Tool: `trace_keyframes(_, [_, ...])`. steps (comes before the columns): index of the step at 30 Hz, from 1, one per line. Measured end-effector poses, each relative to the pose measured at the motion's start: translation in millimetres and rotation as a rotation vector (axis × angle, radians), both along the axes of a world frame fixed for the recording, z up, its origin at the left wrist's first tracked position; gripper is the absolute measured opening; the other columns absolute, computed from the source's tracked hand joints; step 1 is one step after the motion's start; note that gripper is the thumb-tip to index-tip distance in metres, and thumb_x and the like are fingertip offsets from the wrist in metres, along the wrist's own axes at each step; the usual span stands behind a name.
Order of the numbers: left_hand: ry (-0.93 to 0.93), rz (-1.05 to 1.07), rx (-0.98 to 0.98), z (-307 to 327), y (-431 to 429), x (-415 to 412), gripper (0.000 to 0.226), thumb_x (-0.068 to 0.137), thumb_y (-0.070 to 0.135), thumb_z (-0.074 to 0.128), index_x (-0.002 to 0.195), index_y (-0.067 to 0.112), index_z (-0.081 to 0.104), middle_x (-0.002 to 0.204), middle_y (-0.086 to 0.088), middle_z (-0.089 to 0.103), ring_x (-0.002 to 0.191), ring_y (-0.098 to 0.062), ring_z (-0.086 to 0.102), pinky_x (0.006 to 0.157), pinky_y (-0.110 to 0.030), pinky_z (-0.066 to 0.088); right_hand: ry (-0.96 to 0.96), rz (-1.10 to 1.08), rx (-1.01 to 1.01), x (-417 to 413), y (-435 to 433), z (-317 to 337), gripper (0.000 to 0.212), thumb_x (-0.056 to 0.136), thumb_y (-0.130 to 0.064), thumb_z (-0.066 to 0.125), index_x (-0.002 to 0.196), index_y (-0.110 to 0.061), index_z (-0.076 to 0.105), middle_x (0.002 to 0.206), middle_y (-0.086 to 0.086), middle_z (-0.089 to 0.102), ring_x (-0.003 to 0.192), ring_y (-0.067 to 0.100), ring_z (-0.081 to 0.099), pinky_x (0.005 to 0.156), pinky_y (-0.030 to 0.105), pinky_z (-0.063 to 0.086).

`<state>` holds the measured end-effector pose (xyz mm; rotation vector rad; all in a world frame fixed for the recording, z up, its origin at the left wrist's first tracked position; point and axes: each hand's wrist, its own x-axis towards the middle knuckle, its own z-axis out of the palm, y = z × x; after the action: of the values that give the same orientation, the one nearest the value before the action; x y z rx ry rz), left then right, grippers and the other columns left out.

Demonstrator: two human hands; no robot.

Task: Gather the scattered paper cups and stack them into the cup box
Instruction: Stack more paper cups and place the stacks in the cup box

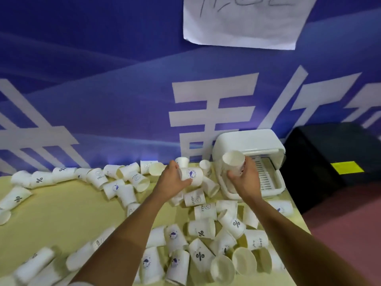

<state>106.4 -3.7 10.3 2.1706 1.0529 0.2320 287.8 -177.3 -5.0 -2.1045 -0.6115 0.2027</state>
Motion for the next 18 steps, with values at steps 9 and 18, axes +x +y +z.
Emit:
trace_keyframes(9, [0.042,-0.069,-0.049,-23,-32,32,0.049,0.081,0.035,0.075,0.111,0.019,0.038,0.103,-0.002,0.059,0.088,-0.021,0.057,0.064,-0.029,0.043,0.024,0.02,-0.062,33,-16,-23,0.066,0.076,-0.028,0.077,0.131,-0.023,0.041,0.122,0.003,0.06,0.107,0.028,0.061,0.086,0.045,0.053])
trace_keyframes(18, [0.024,0.03,-0.138,-30,-19,30,0.05,0.073,0.043,0.081,0.095,0.017,0.044,0.09,0.001,0.062,0.077,-0.013,0.06,0.063,-0.028,0.044,-0.028,-0.017,-0.138,27,-12,-34,0.079,0.081,-0.033,0.079,0.145,-0.01,0.039,0.142,0.01,0.05,0.13,0.029,0.047,0.11,0.042,0.04])
